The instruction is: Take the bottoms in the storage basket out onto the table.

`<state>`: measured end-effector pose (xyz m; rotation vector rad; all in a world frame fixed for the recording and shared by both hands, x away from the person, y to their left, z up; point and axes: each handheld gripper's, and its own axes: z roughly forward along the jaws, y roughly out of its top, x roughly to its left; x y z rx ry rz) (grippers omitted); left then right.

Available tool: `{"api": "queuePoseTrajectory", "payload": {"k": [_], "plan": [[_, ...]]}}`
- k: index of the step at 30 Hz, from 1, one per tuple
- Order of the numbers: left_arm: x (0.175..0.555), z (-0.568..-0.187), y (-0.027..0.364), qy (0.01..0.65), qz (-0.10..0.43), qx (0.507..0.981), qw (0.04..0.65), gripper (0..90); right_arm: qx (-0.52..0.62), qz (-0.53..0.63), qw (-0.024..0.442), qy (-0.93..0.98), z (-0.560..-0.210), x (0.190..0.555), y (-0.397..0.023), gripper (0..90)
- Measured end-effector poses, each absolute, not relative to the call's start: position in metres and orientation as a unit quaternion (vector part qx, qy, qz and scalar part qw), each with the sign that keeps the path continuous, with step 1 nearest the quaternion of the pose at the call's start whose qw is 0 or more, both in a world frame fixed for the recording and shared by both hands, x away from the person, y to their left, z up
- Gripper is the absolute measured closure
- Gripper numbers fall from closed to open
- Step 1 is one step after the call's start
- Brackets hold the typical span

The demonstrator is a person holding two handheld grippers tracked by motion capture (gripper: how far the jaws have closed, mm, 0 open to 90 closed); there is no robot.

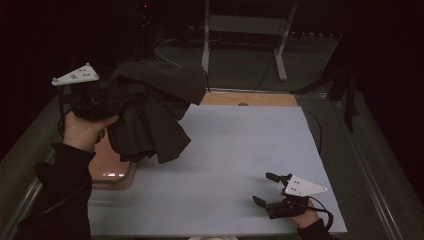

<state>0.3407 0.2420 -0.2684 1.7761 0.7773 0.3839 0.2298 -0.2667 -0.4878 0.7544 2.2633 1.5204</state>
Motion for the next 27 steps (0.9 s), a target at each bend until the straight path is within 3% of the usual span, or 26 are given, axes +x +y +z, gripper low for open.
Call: {"api": "queuePoseTrajectory", "payload": {"k": [27], "plan": [[0.364,-0.271,0.168,0.270,0.125,0.786,0.542,63.2,0.261,0.537,0.156,0.787,-0.486,0.229,-0.268,10.5]]}}
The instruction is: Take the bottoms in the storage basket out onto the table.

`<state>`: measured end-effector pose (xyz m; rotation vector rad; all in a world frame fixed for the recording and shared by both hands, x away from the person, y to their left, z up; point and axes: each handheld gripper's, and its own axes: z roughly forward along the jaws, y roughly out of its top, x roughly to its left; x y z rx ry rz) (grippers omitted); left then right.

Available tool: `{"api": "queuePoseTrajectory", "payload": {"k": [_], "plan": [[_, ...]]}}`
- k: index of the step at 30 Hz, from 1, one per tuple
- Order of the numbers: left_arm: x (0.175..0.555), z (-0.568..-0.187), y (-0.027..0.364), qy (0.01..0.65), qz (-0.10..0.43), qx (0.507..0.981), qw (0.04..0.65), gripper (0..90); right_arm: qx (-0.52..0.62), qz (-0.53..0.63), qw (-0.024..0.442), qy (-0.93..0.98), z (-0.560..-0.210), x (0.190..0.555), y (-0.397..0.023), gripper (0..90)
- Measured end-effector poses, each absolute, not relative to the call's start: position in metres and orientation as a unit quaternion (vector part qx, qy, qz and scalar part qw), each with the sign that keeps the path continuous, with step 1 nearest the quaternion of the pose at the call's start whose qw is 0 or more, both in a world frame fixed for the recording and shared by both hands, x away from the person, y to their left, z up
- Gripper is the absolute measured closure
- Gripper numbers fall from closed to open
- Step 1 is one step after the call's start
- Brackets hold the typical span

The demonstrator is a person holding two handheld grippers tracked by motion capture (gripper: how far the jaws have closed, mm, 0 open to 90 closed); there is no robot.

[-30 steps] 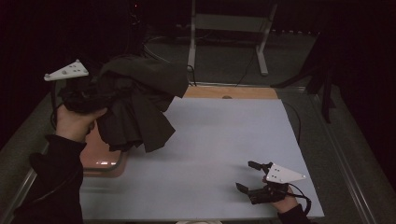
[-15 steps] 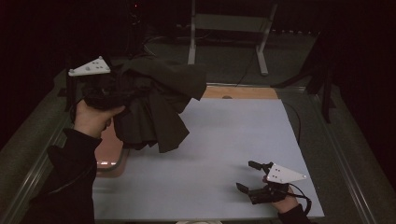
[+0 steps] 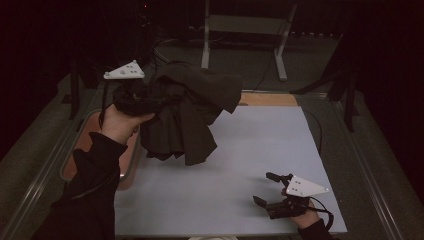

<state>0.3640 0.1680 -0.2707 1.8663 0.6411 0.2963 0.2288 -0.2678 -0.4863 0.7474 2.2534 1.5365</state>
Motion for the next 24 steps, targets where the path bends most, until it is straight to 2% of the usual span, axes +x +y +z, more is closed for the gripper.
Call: {"api": "queuePoseTrajectory", "payload": {"k": [24], "plan": [[0.379,-0.272,0.100,0.228,0.098,0.798,0.549,63.2,0.263,0.537,0.164,0.784,-0.485,0.229,-0.271,10.5]]}}
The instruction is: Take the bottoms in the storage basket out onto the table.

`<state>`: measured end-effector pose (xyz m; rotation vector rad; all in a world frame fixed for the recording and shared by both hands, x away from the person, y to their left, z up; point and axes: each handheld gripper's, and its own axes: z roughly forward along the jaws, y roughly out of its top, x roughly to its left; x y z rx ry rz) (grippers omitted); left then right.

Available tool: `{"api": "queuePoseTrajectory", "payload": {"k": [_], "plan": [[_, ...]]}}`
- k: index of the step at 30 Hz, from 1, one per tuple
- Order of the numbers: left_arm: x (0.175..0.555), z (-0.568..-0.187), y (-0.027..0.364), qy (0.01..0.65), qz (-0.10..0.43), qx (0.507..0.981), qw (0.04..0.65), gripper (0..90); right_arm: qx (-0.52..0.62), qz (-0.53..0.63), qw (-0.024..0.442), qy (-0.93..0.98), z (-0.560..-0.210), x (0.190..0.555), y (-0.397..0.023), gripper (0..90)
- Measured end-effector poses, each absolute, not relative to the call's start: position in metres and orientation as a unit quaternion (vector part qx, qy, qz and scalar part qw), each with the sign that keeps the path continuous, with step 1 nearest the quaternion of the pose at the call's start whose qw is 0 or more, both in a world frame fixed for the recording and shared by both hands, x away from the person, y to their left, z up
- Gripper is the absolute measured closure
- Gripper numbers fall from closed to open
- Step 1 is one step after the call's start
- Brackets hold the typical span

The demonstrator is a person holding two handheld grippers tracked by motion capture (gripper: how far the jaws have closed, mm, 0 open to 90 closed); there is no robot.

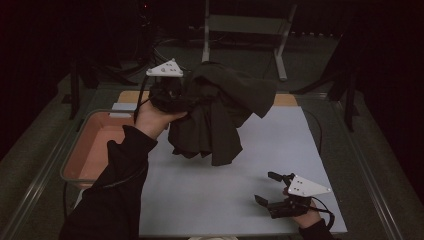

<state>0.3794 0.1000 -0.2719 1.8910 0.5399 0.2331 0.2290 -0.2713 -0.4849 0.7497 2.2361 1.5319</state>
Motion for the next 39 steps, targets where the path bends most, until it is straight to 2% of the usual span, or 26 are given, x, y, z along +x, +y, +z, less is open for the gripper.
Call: {"api": "queuePoseTrajectory", "payload": {"k": [27,39], "plan": [[0.408,-0.290,0.035,0.212,0.069,0.804,0.552,63.2,0.264,0.544,0.166,0.779,-0.483,0.227,-0.275,10.5],[0.420,-0.306,0.017,0.227,0.063,0.800,0.552,63.1,0.265,0.545,0.163,0.779,-0.483,0.227,-0.275,10.5]]}}
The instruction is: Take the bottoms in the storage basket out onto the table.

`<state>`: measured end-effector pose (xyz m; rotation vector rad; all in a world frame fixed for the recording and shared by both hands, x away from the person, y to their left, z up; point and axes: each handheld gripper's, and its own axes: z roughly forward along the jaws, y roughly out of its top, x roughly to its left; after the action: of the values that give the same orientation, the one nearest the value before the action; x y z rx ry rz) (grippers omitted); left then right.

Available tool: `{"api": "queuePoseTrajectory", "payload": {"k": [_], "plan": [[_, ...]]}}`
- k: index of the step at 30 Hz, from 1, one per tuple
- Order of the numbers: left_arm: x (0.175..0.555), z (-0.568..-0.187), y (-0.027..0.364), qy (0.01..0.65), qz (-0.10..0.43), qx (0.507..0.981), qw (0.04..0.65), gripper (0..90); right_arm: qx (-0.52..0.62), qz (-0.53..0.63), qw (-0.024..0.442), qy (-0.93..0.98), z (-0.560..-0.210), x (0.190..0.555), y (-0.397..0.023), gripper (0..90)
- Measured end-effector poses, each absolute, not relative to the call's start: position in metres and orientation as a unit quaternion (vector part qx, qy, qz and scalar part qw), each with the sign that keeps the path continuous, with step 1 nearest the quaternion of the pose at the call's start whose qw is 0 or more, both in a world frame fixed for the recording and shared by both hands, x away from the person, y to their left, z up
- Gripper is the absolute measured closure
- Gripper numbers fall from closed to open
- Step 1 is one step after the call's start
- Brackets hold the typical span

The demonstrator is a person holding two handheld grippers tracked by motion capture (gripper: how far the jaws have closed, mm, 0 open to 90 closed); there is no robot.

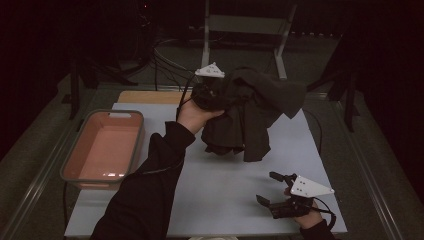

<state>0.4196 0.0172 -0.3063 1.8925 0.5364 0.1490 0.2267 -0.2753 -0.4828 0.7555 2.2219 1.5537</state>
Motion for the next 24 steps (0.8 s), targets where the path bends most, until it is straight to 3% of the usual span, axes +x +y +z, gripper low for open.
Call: {"api": "queuePoseTrajectory", "payload": {"k": [24], "plan": [[0.431,-0.353,-0.003,0.264,0.066,0.800,0.536,63.0,0.262,0.547,0.161,0.779,-0.483,0.227,-0.275,10.5]]}}
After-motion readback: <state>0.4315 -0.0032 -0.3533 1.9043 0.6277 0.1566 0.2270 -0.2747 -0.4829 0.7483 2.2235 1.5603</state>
